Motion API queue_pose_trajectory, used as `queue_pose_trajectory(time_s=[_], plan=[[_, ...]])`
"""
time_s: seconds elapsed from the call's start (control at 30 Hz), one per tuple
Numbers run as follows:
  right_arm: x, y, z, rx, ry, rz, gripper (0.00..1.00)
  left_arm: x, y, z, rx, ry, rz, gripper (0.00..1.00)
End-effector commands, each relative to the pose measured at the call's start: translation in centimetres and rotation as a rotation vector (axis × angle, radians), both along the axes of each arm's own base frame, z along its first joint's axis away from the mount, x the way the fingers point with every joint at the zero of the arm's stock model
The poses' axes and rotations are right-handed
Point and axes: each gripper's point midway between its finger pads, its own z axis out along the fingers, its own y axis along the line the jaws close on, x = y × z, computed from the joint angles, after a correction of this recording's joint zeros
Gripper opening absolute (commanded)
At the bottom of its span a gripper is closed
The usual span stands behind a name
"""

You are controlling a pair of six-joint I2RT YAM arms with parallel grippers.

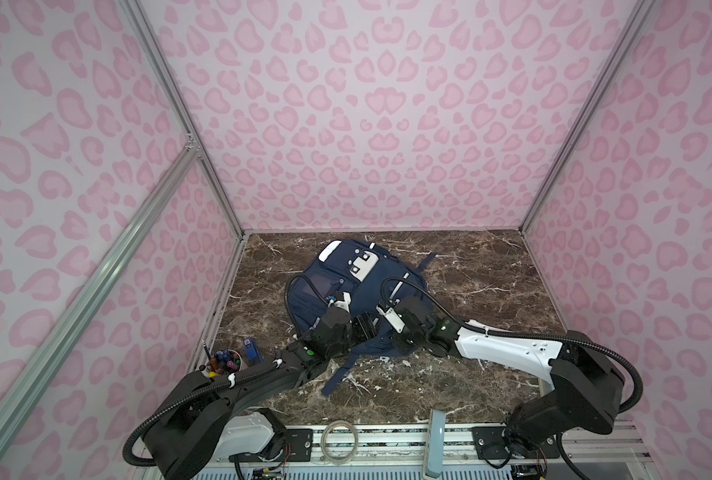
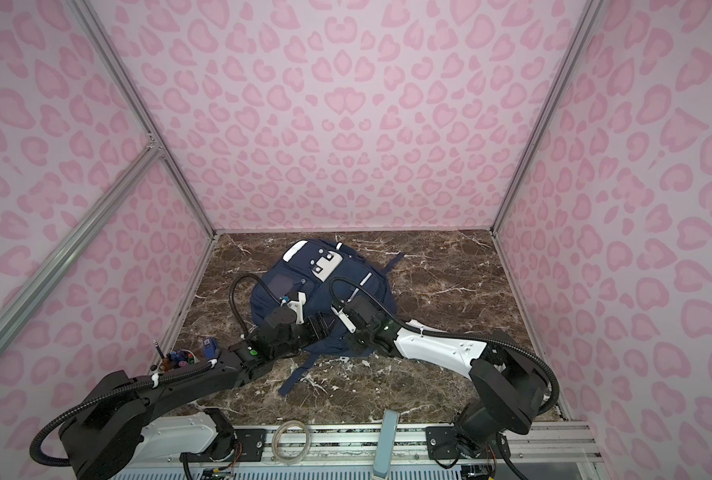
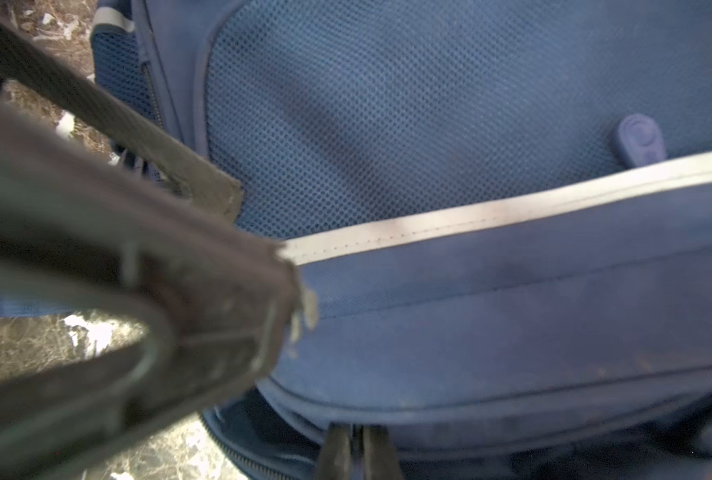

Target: Pack the student bag

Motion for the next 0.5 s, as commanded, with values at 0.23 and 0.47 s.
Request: queue_pose_trajectory(time_s=[0.23,0.47], plan=[[-1.0,2.0,3.6,0.140,-0.030,0.020,0.00,-1.0,0.9,1.9,-0.017,-0.035,0.105,0.75],[-2.0,2.8,3.7,0.180,-0.024,0.047,0.00,1.1,-0.3,0.2,0.039,-0.005,0.093,0.55]])
